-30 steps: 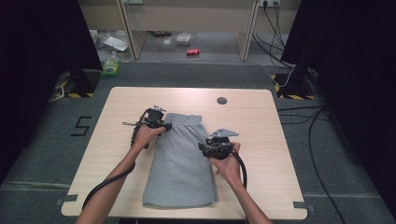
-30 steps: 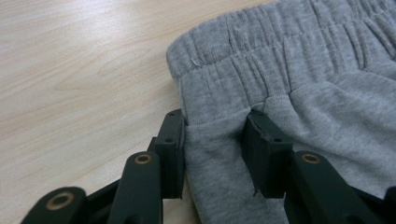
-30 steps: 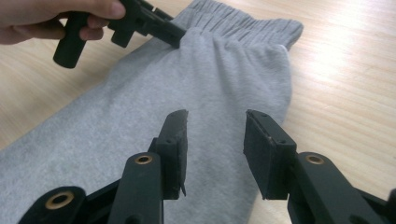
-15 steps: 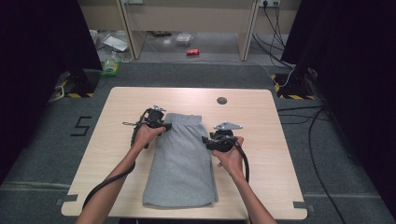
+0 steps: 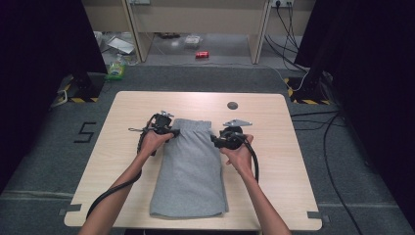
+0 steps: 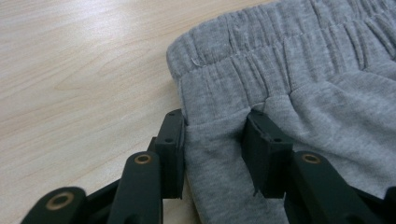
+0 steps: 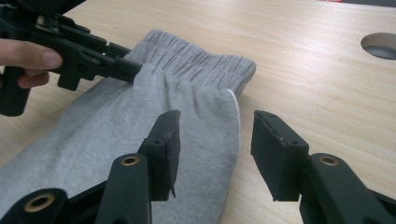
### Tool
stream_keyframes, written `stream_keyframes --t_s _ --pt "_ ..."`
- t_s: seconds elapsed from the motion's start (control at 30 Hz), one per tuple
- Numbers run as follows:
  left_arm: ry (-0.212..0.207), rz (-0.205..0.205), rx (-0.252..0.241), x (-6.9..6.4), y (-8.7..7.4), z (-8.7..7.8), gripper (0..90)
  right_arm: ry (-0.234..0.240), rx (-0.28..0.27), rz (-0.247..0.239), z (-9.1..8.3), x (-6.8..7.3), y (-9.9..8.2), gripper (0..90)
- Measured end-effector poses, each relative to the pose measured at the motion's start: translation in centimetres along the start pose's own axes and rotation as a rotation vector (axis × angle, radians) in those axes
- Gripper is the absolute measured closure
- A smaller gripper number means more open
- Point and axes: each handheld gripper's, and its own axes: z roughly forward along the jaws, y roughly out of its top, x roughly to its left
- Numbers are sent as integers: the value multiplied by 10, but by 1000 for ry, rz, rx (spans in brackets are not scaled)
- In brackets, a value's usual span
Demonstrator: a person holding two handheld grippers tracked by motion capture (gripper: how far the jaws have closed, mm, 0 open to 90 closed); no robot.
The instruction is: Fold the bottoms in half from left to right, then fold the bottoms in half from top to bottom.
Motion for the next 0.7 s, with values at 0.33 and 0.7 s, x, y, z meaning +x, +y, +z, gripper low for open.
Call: stream_keyframes --t_s 0.33,0.7 --pt "0 -1 -6 0 -1 0 600 -12 26 11 19 -8 8 501" --pt "0 -3 -9 0 -1 0 600 -25 57 23 42 -15 13 492"
